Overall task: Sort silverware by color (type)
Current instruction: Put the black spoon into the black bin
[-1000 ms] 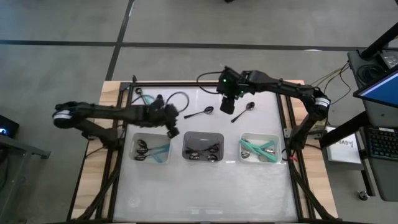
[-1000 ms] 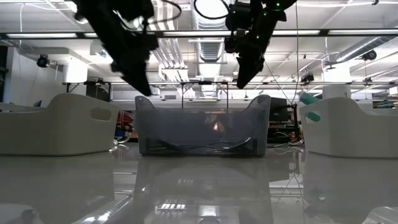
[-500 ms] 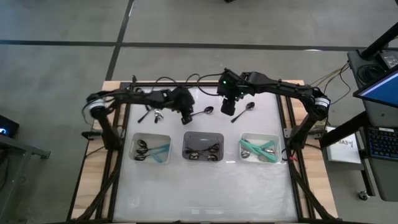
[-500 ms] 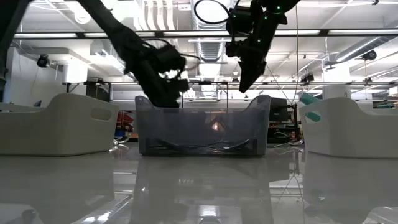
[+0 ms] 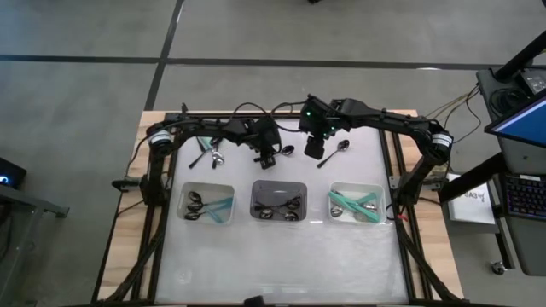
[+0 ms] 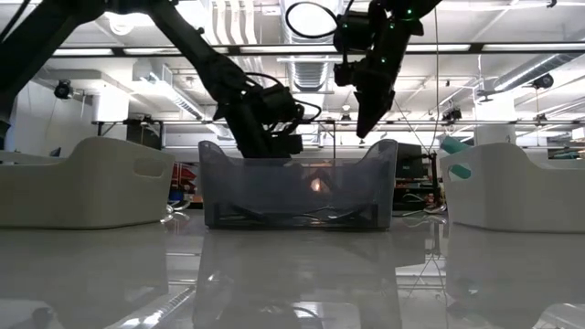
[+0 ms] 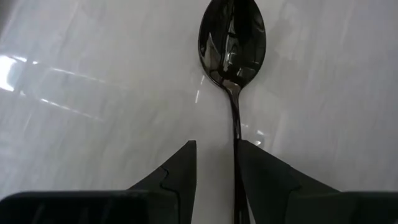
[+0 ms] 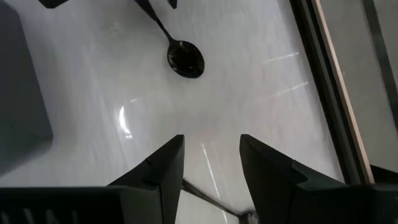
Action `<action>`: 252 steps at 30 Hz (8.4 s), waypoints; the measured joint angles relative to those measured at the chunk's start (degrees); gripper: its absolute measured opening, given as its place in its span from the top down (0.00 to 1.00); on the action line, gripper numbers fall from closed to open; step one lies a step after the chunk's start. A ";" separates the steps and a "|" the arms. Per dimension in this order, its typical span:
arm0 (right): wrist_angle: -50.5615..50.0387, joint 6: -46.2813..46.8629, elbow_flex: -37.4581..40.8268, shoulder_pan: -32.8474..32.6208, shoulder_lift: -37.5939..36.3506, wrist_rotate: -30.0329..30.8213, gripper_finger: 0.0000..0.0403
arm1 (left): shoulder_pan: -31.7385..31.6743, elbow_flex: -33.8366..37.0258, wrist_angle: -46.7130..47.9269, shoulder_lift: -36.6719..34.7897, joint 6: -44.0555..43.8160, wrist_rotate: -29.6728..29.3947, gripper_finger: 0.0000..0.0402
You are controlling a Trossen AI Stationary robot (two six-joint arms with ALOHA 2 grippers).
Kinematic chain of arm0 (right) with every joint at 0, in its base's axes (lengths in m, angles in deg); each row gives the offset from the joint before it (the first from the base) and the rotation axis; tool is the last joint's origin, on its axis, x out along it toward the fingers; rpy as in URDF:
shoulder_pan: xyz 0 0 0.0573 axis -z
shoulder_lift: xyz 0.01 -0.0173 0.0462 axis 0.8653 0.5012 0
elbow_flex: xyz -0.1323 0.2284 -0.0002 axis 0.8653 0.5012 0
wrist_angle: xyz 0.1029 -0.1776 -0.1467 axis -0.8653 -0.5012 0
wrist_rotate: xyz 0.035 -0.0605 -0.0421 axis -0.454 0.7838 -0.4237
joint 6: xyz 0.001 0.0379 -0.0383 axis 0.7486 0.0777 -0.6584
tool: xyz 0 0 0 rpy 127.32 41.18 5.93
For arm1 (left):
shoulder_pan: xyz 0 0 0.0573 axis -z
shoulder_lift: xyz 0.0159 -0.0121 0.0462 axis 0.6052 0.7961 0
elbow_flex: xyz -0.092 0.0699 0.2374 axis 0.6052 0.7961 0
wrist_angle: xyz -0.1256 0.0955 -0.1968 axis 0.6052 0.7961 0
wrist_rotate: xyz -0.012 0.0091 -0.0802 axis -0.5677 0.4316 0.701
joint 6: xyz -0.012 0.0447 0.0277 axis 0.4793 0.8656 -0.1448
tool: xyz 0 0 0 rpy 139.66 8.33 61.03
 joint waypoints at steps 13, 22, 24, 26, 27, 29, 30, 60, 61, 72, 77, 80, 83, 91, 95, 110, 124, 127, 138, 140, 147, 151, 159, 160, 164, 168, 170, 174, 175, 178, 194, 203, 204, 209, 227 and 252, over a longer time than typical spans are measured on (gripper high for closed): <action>-0.25 -0.59 0.11 0.00 0.00 0.07 0.63 | 0.31 0.03 2.27 -0.24 1.52 -0.25 0.79; -0.21 -0.84 0.11 0.11 0.00 0.10 0.63 | 0.19 0.37 1.77 1.09 4.05 2.55 0.82; -0.21 -0.84 0.11 0.11 0.00 0.10 0.63 | 0.09 0.35 1.87 1.99 3.92 4.38 0.85; -0.18 -0.89 0.11 0.11 0.00 0.09 0.63 | 0.04 0.33 1.81 2.68 2.83 6.06 0.91; -0.17 -0.84 0.11 0.11 0.00 0.11 0.63 | 0.04 0.31 1.97 2.85 2.29 6.76 0.95; -0.17 -0.88 0.11 0.11 0.00 0.11 0.63 | 0.04 0.26 2.32 3.11 1.19 7.24 0.98; -0.17 -0.88 0.11 0.11 0.00 0.09 0.63 | 0.04 0.26 2.38 3.13 0.86 7.35 0.98; 0.25 -1.63 0.11 0.11 -0.11 0.51 0.63 | 16.00 -17.56 29.70 -5.82 -0.15 13.88 1.00; 0.16 -1.58 0.11 0.11 -0.11 0.50 0.63 | 16.89 -17.45 30.00 -5.87 -0.54 13.61 1.00; -0.32 -0.36 0.11 0.13 -0.11 0.48 0.63 | 20.11 -16.57 30.00 -5.50 -7.07 12.68 0.98; -0.27 -1.41 1.50 0.13 -0.11 0.44 0.63 | 20.22 -14.73 31.79 -5.34 -7.92 12.59 0.93; -0.26 -1.43 4.00 0.13 -0.11 0.42 0.63 | 20.57 -13.51 32.20 -5.31 -7.97 12.59 0.90; 0.17 -1.10 7.00 0.13 -0.09 0.44 0.63 | 21.03 -12.94 32.58 -5.31 -7.68 12.62 0.88; 5.79 -5.77 15.68 1.10 -0.07 0.19 0.63 | 21.22 -12.85 33.93 -6.44 -6.83 9.60 0.87; 6.16 -19.77 19.92 1.92 -0.07 -1.88 0.63 | 21.22 -12.85 33.83 -7.73 -5.88 8.05 0.87; 15.30 -34.59 26.73 5.01 0.00 -2.49 0.65 | 21.20 -12.87 33.25 -10.04 -5.85 3.82 0.87; 19.10 -31.24 31.25 8.50 -0.11 -2.28 0.78 | 21.20 -12.87 32.68 -10.05 -6.66 3.63 0.87; 22.04 -23.06 31.88 8.52 -0.13 -0.05 0.83 | 21.20 -12.87 32.39 -10.05 -6.66 3.61 0.87; 23.97 -9.99 32.12 8.98 -0.09 0.52 0.97 | 21.20 -12.87 31.97 -10.07 -8.20 3.59 0.87; 23.83 -8.66 31.96 8.98 -0.09 0.54 0.97 | 21.25 -12.87 33.04 -10.07 -9.37 3.58 0.87; 23.96 -6.76 30.85 9.07 -0.72 0.70 0.98 | 21.49 -8.38 33.97 -11.32 -12.41 1.91 0.87; 25.49 -6.43 30.38 9.49 -1.91 0.48 0.98 | 21.46 -4.19 29.35 -14.24 -15.37 -1.21 0.87; 33.12 -3.04 30.36 15.69 -4.60 -9.23 0.98 | 21.47 10.63 3.90 -25.86 -18.98 -2.53 0.87; 35.01 -2.11 30.38 16.70 -4.74 -12.38 0.98 | 21.57 12.93 -1.02 -27.22 -19.10 -2.53 0.87; 44.54 3.45 30.38 18.84 -4.90 -25.69 0.98 | 21.90 22.21 -23.70 -32.09 -19.12 -2.49 0.87; 52.47 6.21 30.38 15.36 -5.98 -29.09 0.98 | 22.21 30.64 -43.49 -34.38 -18.74 -2.40 0.87; 53.39 4.71 30.40 12.52 -6.91 -28.77 0.98 | 22.45 34.61 -52.07 -34.75 -18.44 -2.42 0.87; 54.45 -0.12 30.40 5.41 -9.27 -23.47 0.98 | 23.03 41.88 -70.45 -33.45 -18.01 -2.42 0.87; 54.90 -1.04 30.40 3.73 -9.81 -21.96 0.98 | 23.20 43.36 -75.00 -32.90 -17.60 -2.40 0.87; 56.33 -2.27 30.47 -1.35 -10.91 -17.40 0.98 | 23.21 47.47 -86.60 -31.33 -15.13 -2.25 0.87; 63.72 -5.93 30.47 -20.78 -11.15 28.99 0.98 | 23.06 46.71 -95.45 -24.42 -10.35 -2.31 0.87; 63.21 -4.86 30.58 -21.07 -10.49 29.14 0.98 | 23.88 39.64 -88.74 -22.01 -3.33 -19.03 0.87; 63.09 -4.86 30.62 -21.07 -10.49 29.14 0.98 | 24.11 39.77 -89.57 -22.01 -1.68 -20.46 0.87; 63.52 -5.94 30.64 -21.07 -10.49 29.99 0.98 | 24.48 42.57 -100.02 -20.26 1.82 -21.52 0.87; 65.68 -5.52 30.71 -21.06 -10.49 30.08 0.98 | 23.98 41.95 -108.05 -13.24 0.96 -30.92 0.83; 65.68 -14.70 30.73 -21.66 -10.49 24.45 0.98 | 21.38 37.53 -106.86 -13.11 -3.38 -31.08 0.64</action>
